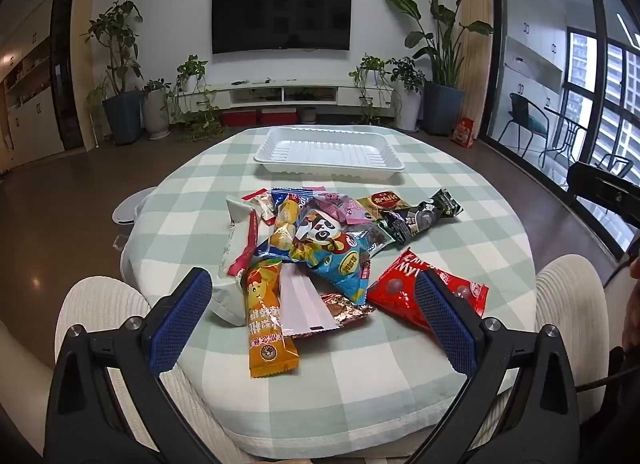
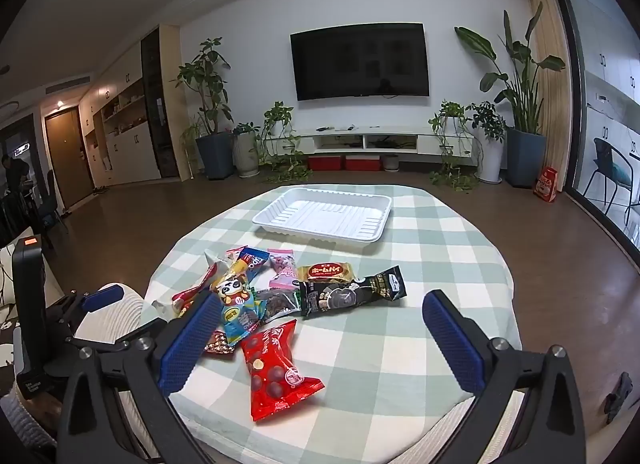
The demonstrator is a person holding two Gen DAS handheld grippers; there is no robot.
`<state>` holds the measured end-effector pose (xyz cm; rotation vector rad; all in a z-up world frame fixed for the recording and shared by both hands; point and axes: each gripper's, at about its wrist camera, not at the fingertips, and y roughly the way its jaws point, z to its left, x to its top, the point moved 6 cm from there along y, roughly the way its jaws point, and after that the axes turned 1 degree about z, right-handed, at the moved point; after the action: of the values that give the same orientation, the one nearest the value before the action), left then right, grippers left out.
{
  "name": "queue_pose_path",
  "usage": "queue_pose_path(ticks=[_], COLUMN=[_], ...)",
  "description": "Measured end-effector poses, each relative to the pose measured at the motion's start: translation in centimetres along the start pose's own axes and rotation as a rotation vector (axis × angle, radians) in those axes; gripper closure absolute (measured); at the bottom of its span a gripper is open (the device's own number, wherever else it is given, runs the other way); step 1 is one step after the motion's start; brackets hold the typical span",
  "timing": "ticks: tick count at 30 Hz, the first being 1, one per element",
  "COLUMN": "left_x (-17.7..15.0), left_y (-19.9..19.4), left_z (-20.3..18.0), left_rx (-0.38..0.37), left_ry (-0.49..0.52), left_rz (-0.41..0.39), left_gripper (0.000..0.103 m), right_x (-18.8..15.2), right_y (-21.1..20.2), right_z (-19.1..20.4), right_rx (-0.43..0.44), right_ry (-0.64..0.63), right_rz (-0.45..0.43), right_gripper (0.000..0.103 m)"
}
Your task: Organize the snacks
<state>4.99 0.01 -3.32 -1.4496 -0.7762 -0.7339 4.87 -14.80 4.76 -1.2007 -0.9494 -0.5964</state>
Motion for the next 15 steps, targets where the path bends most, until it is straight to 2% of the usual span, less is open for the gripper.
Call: queue_pose_path(ticks=[15], left_x=[0.0], left_y=[0.0], left_z=[-0.01], left_rx=[-0.003], left_ry=[-0.003], left_rz=[0.0], left_gripper=[0.0], right_x=[-0.04], right_y=[0.02], right_z=[0.1], right_rx=[0.002], right_ry=[0.001], right_rz=[0.002], right_gripper=[0.0])
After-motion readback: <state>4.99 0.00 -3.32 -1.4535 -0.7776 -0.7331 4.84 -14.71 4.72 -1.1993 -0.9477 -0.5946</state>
